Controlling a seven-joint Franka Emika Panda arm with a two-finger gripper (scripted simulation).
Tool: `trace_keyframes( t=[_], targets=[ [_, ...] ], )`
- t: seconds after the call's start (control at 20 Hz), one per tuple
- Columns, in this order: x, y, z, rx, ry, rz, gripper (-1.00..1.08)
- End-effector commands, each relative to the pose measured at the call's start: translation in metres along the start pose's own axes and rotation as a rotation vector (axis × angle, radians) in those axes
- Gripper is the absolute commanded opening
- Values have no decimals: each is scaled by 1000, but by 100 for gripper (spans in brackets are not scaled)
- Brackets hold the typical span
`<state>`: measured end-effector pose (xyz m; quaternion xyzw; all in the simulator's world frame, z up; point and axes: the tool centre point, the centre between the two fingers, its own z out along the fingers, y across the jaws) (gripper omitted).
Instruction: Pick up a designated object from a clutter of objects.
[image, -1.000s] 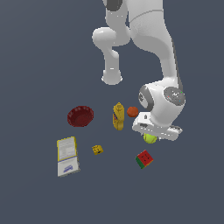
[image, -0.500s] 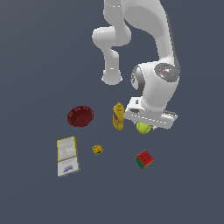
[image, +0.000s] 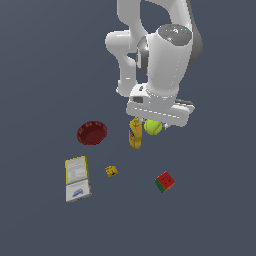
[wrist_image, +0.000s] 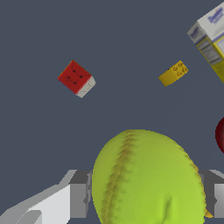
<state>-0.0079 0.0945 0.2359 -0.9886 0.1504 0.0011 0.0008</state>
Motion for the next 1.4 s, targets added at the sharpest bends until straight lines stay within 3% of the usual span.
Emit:
trace_keyframes(
  t=[0.0, 0.7, 1.35],
  targets=[
    [-2, 17, -26, 1, 1, 0, -100],
    [-6, 94, -142, 1, 1, 1, -100],
    [-4, 111, -171, -1, 2, 0, -100]
  ],
)
